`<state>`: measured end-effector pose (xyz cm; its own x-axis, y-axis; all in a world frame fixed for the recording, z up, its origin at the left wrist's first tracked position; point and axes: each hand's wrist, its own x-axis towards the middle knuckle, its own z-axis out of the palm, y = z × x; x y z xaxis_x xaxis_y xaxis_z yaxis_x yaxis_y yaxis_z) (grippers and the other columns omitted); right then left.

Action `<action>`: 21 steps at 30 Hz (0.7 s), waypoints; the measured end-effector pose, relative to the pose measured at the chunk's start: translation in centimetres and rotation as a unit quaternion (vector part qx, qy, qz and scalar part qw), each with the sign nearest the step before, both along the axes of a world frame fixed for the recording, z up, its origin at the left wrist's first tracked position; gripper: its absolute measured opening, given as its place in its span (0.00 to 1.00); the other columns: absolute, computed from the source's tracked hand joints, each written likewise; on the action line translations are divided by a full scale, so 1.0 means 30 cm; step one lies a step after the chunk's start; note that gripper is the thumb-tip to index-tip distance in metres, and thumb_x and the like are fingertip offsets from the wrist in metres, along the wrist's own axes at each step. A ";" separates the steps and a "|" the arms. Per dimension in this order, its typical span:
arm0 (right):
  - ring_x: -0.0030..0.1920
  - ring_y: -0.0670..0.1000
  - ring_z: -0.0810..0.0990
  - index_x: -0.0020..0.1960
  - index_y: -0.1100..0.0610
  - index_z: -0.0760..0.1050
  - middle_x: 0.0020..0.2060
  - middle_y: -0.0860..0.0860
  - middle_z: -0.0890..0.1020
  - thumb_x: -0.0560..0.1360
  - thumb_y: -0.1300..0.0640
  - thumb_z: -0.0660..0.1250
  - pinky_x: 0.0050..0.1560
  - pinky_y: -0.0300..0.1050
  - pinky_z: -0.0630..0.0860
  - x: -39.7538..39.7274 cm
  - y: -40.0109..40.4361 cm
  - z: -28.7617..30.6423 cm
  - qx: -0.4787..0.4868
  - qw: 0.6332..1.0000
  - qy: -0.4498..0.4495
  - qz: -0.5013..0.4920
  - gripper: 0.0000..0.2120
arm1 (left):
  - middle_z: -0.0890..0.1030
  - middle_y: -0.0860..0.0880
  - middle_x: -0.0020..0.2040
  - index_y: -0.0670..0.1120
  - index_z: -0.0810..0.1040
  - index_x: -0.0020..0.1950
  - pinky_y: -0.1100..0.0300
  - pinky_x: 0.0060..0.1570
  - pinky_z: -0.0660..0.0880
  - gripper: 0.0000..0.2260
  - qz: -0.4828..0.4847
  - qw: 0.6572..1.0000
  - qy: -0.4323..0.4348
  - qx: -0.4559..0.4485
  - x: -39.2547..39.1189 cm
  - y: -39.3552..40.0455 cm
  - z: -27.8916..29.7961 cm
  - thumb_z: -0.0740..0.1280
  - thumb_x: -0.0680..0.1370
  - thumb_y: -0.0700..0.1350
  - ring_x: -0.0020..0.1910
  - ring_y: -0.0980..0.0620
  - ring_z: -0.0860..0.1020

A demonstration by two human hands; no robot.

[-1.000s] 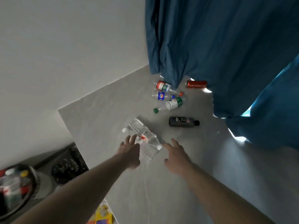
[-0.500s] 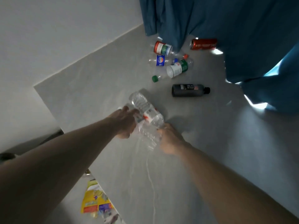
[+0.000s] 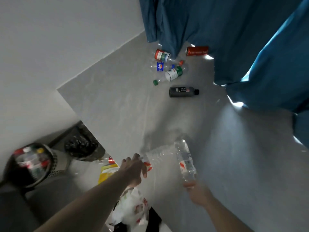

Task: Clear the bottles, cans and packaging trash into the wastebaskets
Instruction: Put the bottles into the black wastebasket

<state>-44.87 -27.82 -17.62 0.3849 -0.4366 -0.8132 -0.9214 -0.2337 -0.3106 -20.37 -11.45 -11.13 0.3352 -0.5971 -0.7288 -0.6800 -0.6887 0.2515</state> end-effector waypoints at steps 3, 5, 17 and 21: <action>0.52 0.51 0.82 0.40 0.40 0.82 0.57 0.52 0.85 0.78 0.62 0.65 0.51 0.37 0.71 -0.133 0.076 0.145 -0.028 0.998 0.002 -0.054 0.18 | 0.67 0.54 0.66 0.63 0.78 0.45 0.57 0.58 0.70 0.20 0.018 0.999 0.037 0.000 -0.087 0.062 0.162 0.76 0.68 0.37 0.55 0.50 0.72; 0.49 0.52 0.79 0.35 0.42 0.78 0.57 0.55 0.84 0.79 0.63 0.64 0.50 0.40 0.70 -0.193 0.130 0.247 -0.030 0.996 -0.015 -0.080 0.20 | 0.63 0.51 0.70 0.62 0.74 0.50 0.57 0.54 0.69 0.22 0.002 0.999 0.051 0.006 -0.131 0.103 0.278 0.73 0.70 0.36 0.57 0.47 0.73; 0.47 0.56 0.83 0.49 0.47 0.73 0.49 0.54 0.83 0.75 0.52 0.64 0.50 0.45 0.78 -0.298 0.362 0.656 0.008 0.999 -0.011 -0.044 0.04 | 0.73 0.50 0.65 0.54 0.69 0.67 0.56 0.56 0.70 0.16 0.108 0.987 0.043 -0.108 -0.377 0.480 0.620 0.64 0.80 0.46 0.61 0.45 0.75; 0.47 0.55 0.84 0.46 0.45 0.73 0.48 0.50 0.82 0.71 0.49 0.65 0.50 0.48 0.80 -0.241 0.388 0.679 0.007 0.999 -0.033 0.011 0.04 | 0.82 0.52 0.53 0.53 0.78 0.53 0.57 0.52 0.72 0.09 0.176 0.967 -0.002 -0.183 -0.380 0.562 0.653 0.64 0.75 0.48 0.54 0.48 0.79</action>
